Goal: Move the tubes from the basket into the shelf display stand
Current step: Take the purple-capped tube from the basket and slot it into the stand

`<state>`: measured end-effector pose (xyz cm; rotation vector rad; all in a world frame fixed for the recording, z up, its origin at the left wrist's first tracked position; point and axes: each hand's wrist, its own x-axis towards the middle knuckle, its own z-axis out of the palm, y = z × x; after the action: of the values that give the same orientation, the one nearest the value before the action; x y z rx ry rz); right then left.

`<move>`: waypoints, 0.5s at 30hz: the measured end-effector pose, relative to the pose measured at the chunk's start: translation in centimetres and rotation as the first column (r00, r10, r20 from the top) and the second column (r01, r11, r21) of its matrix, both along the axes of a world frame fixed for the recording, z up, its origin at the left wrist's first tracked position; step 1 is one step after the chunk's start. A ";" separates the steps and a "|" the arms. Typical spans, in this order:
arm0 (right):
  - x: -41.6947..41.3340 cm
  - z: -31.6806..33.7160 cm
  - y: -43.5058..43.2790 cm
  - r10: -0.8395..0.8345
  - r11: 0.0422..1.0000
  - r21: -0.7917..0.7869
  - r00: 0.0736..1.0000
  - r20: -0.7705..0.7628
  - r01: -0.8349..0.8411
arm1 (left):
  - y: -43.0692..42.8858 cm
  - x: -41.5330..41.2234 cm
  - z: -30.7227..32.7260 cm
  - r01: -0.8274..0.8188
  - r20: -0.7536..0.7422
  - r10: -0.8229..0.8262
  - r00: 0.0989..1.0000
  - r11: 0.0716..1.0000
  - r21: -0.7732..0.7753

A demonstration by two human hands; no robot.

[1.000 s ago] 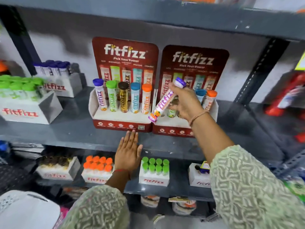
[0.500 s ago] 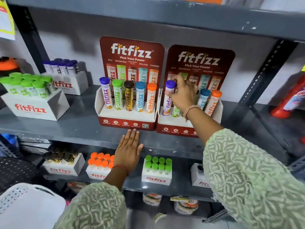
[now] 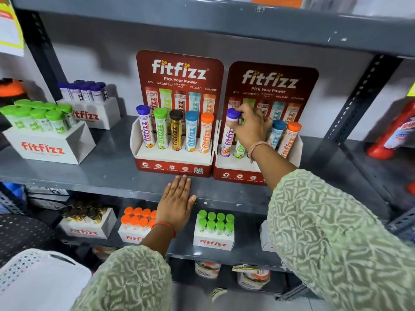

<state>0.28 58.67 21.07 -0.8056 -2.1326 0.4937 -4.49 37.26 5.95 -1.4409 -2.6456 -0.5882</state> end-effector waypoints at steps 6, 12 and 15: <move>0.3 0.1 0.3 -0.001 0.995 0.103 0.994 0.111 -0.010 | -0.1 -0.2 -0.1 0.008 0.031 -0.007 1.000 1.000 -0.016; 0.5 -0.2 0.1 -0.041 0.949 0.315 0.983 0.178 -0.018 | -0.1 -0.2 0.3 0.007 -0.002 -0.007 1.000 0.995 -0.096; 0.7 0.0 0.2 -0.054 0.934 0.356 0.979 0.195 -0.020 | 0.0 -0.2 0.3 0.001 0.011 0.000 1.000 0.995 -0.102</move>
<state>0.97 58.85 21.11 -0.6869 -2.3069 0.0062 -4.66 37.24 6.21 -1.4688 -2.7210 -0.4690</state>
